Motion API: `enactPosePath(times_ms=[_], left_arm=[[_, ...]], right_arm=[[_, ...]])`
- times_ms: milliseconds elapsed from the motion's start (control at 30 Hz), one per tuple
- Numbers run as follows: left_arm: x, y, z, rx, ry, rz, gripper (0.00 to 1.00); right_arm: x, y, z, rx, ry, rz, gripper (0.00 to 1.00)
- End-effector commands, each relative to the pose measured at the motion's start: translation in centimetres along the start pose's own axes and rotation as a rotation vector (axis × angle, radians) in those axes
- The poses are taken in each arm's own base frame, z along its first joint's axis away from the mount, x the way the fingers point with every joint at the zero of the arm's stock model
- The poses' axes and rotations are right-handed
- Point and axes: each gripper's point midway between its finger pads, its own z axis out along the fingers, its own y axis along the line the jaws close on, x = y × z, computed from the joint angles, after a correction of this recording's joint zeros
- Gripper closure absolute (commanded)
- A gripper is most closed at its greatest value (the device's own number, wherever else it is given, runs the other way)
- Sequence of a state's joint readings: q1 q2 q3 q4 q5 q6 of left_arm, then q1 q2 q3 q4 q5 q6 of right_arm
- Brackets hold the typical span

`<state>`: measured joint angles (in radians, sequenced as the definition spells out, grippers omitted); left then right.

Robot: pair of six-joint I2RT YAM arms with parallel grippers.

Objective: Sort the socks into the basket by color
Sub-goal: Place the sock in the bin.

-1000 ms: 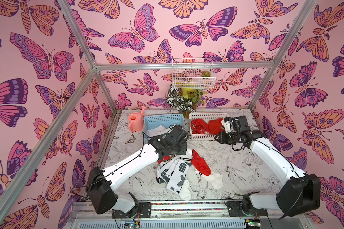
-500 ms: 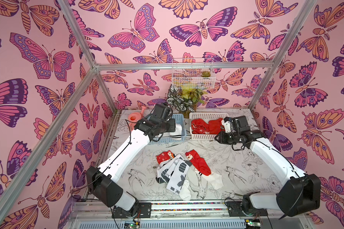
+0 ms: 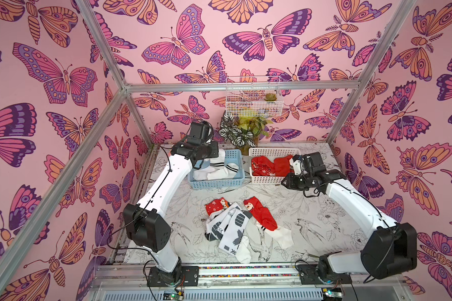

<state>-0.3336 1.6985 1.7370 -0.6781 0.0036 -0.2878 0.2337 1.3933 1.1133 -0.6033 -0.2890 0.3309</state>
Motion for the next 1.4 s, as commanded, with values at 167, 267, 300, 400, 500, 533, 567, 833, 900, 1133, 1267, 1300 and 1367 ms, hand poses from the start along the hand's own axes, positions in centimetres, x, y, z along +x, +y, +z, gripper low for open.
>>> enactPosePath(times_ms=[167,267,300,400,500,533,567,833,900,1133,1267,1300,1367], left_arm=[[-1.5,2.8,3.4,0.009,-0.020,0.014,0.95],[-1.8,3.8,4.3,0.007,-0.028,0.007,0.95],[-1.8,4.1,4.6,0.005,-0.031,0.010,0.95],[-2.0,4.8,5.6,0.004,-0.031,0.016,0.95],[-1.9,5.4,6.9,0.002,-0.021,0.019,0.95],[-1.9,5.6,7.2,0.002,-0.017,0.018,0.95],[-1.8,5.8,7.6,0.003,-0.012,0.015,0.95],[-0.2,6.9,10.7,0.003,0.037,-0.011,0.95],[0.5,6.9,11.2,0.011,0.054,-0.027,0.95],[2.7,6.6,11.2,0.042,0.094,-0.077,0.95],[4.4,6.5,10.6,0.055,0.116,-0.105,0.94],[5.0,6.6,10.5,0.056,0.122,-0.111,0.94],[5.9,6.5,10.3,0.058,0.133,-0.117,0.93]], right_arm=[[0.0,0.2,0.2,0.005,0.027,-0.031,0.68],[0.1,0.1,0.4,0.008,0.032,-0.030,0.68],[0.1,0.1,0.4,0.009,0.034,-0.031,0.68],[0.1,0.1,0.5,0.010,0.037,-0.028,0.68],[0.2,0.0,0.6,0.011,0.040,-0.028,0.68],[0.1,0.0,0.6,0.011,0.039,-0.029,0.68],[0.1,0.0,0.6,0.014,0.040,-0.028,0.68],[0.1,-0.1,0.7,0.020,0.046,-0.031,0.68],[0.1,-0.2,0.8,0.023,0.048,-0.032,0.68],[0.1,-0.1,1.2,0.014,0.054,-0.025,0.68],[-0.1,0.1,1.2,0.005,0.050,-0.025,0.68],[-0.2,0.2,1.2,0.001,0.047,-0.025,0.68],[-0.2,0.2,1.2,-0.004,0.048,-0.024,0.68]])
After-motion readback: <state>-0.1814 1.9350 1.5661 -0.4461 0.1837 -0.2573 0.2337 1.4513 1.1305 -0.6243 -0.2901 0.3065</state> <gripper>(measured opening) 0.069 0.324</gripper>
